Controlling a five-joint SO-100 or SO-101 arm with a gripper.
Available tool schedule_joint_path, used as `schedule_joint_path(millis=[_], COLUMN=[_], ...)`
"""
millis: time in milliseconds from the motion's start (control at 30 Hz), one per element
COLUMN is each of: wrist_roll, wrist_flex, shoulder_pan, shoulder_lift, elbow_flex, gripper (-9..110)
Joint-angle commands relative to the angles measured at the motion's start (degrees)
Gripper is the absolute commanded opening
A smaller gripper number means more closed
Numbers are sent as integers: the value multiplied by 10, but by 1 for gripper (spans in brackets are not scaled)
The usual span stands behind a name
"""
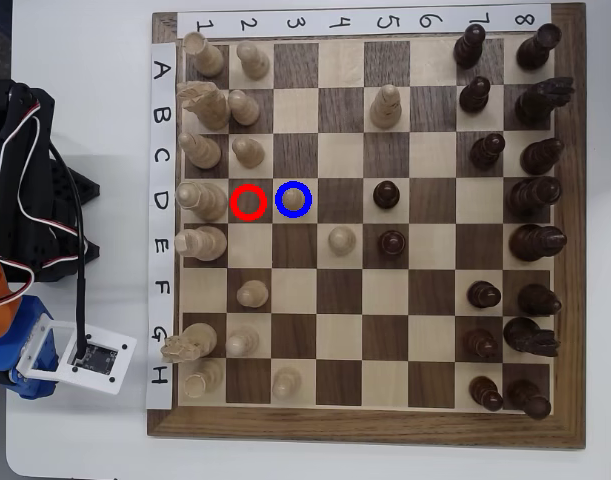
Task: Move the piece to destination
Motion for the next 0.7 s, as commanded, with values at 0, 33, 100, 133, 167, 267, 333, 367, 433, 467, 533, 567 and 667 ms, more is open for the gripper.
schedule_joint_path(millis=[0,33,100,133,167,267,333,367,433,467,533,567,667], wrist_roll=[-19,-25,-51,-62,-68,-72,-74,-74,-74,-74,-74,-79,-90], wrist_flex=[-28,-26,-12,-5,1,5,5,5,5,5,4,2,-6], shoulder_pan=[7,7,11,13,13,11,10,10,10,10,10,11,14], shoulder_lift=[33,33,33,33,33,33,33,33,33,33,33,33,33], elbow_flex=[1,1,-4,-5,-7,-8,-8,-8,-8,-8,-8,-8,-6], gripper=[0,0,0,0,0,0,0,0,0,0,0,0,0])
